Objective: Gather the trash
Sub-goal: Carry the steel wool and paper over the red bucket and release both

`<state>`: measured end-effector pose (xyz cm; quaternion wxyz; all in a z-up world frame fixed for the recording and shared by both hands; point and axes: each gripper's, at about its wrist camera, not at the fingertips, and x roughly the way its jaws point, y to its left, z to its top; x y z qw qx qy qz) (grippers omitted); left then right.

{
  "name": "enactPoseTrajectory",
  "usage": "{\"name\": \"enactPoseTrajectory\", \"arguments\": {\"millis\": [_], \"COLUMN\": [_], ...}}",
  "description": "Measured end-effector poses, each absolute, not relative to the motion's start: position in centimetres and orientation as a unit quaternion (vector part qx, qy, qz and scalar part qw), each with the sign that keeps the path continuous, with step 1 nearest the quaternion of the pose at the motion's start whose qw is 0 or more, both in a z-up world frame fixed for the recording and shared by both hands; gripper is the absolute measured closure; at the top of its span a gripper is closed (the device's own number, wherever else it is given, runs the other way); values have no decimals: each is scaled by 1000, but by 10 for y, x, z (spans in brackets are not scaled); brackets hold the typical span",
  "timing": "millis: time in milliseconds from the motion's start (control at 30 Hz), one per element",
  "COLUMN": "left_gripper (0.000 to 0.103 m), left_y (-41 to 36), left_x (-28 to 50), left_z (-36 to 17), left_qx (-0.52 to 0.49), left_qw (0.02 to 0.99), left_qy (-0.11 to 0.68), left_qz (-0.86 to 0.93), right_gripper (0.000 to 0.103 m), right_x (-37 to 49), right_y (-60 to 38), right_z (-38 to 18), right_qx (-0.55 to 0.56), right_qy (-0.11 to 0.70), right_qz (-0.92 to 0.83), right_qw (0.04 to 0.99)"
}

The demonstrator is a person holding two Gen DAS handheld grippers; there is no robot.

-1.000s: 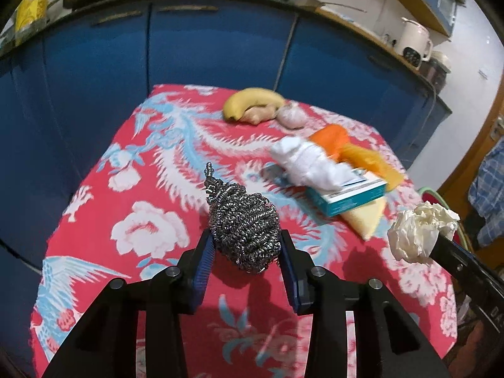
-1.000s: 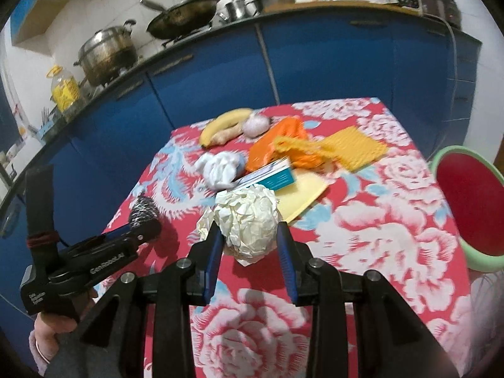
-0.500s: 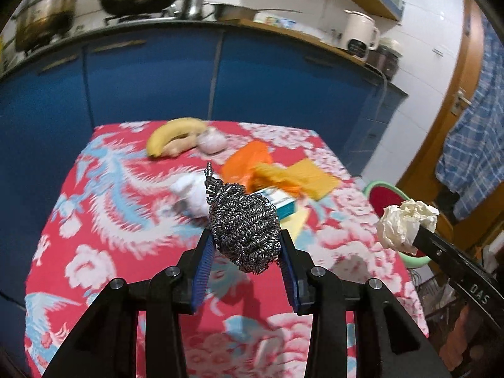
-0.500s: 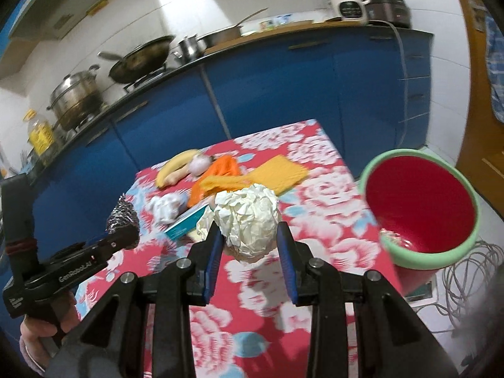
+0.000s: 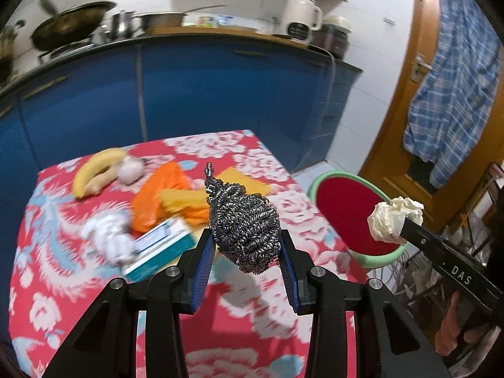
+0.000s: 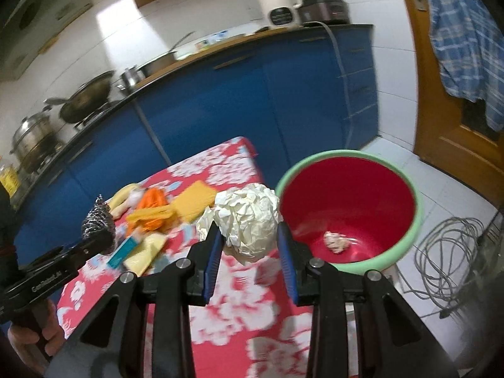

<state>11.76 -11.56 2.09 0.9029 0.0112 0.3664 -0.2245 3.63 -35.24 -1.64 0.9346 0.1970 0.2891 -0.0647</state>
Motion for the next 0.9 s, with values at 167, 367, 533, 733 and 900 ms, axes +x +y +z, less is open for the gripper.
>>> {"name": "enactPoseTrajectory", "arguments": {"millis": [167, 367, 533, 733, 900], "left_gripper": [62, 62, 62, 62, 62], "left_y": [-152, -189, -218, -246, -267], "left_x": [128, 136, 139, 144, 147], "left_z": [16, 11, 4, -5, -14], "left_qx": [29, 48, 65, 82, 95], "left_qw": [893, 885, 877, 868, 860], "left_qy": [374, 377, 381, 386, 392], "left_qz": [-247, -269, -286, -300, -312], "right_gripper": [65, 65, 63, 60, 56], "right_x": [36, 39, 43, 47, 48], "right_y": [-386, -416, -433, -450, -460], "right_z": [-28, -45, -59, -72, -79], "right_qx": [214, 234, 240, 254, 259], "right_qy": [290, 302, 311, 318, 318], "right_qz": [-96, -119, -133, -142, -147], "right_qw": [928, 917, 910, 902, 900]}}
